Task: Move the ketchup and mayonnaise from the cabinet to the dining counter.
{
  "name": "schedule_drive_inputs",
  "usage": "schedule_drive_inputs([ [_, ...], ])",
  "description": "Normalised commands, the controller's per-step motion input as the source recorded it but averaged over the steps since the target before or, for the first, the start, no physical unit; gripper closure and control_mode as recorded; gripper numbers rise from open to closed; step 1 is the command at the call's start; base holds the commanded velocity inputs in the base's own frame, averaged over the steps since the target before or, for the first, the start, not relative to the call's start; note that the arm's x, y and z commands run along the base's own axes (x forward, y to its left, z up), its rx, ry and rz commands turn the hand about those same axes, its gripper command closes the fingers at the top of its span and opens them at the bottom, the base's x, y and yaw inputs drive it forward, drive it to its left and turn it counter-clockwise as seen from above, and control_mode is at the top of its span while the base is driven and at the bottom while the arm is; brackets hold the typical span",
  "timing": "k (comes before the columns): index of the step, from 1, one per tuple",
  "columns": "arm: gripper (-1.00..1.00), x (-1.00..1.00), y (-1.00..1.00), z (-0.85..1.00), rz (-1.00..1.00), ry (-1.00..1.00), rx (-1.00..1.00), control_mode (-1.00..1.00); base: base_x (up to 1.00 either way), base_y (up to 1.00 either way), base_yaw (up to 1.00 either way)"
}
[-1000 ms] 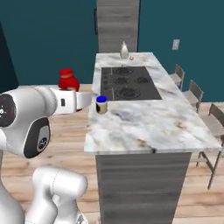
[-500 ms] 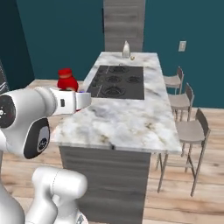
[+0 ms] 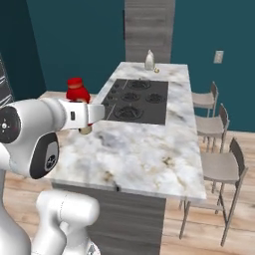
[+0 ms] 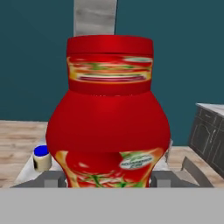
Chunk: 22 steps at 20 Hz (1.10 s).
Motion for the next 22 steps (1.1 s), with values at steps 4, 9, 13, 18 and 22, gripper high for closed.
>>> schedule_drive_inputs([
  [4,1.0,0.0,0.0,0.0,0.0,0.0,0.0,1.0,0.49,-0.02,0.03],
  [9,1.0,0.0,0.0,0.0,0.0,0.0,0.0,1.0,0.6,-0.04,0.04],
  [13,1.0,0.0,0.0,0.0,0.0,0.0,0.0,1.0,0.39,-0.04,0.02],
  [18,1.0,0.0,0.0,0.0,0.0,0.0,0.0,1.0,0.2,-0.01,0.01],
  [22,1.0,0.02,0.0,-0.04,0.0,0.06,0.0,-1.0,0.0,0.0,0.0],
])
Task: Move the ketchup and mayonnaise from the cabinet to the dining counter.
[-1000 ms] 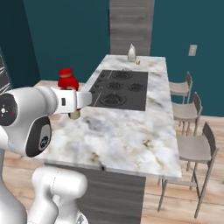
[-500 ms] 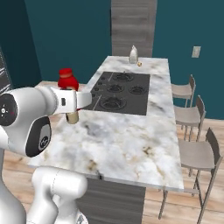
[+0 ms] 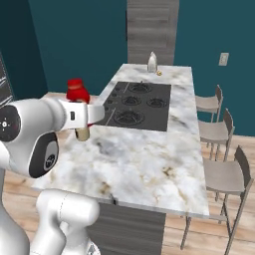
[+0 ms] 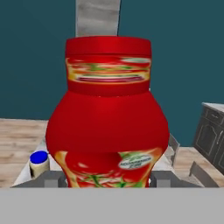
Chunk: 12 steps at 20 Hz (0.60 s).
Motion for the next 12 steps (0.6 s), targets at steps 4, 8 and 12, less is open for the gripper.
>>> schedule_drive_inputs([
  [4,1.0,0.42,0.0,-0.46,0.1,0.17,0.0,-1.0,0.0,0.0,0.0],
  [8,1.0,0.7,0.0,-0.64,0.31,0.28,0.0,-1.0,0.0,0.0,0.0],
  [12,1.0,0.61,-0.15,-0.73,0.47,0.24,-0.01,-1.0,0.0,0.0,0.0],
])
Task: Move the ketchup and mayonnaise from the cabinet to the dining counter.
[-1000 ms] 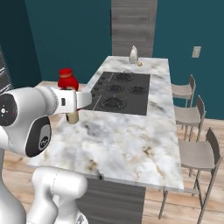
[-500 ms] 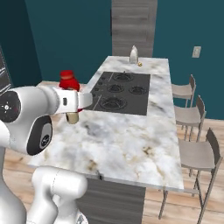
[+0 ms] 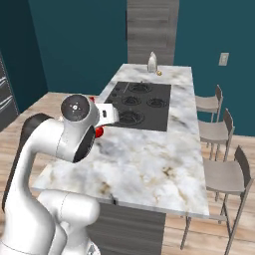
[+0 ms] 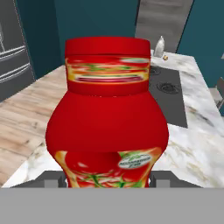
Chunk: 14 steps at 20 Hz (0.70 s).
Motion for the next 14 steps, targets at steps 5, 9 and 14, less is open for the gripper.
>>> schedule_drive_inputs([
  [5,1.0,0.58,-0.1,-0.71,0.52,0.15,0.0,-1.0,0.0,0.0,0.0],
  [9,1.0,0.49,-0.01,-0.48,0.47,0.12,0.02,-1.0,0.0,0.0,0.0],
  [14,1.0,0.41,0.0,-0.25,0.28,0.11,0.08,-1.0,0.0,0.0,0.0],
])
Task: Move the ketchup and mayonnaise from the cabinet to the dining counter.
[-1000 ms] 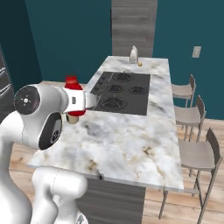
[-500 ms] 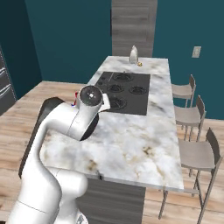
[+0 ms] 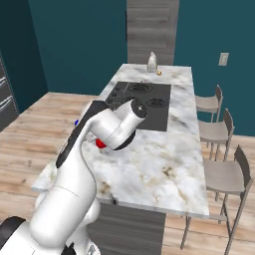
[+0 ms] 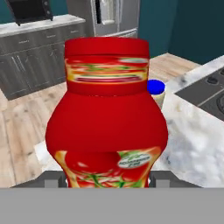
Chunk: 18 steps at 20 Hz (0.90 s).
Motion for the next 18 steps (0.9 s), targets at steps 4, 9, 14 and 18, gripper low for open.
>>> schedule_drive_inputs([
  [4,1.0,0.26,-0.1,-0.09,0.05,0.12,0.14,-1.0,0.0,0.0,0.0],
  [9,1.0,0.14,-0.02,-0.08,0.0,0.12,0.08,-1.0,0.0,0.0,0.0],
  [14,1.0,0.17,0.0,-0.39,0.0,0.0,0.16,-1.0,0.0,0.0,0.0],
  [18,1.0,0.08,0.0,-0.46,0.0,0.0,0.2,-1.0,0.0,0.0,0.0],
])
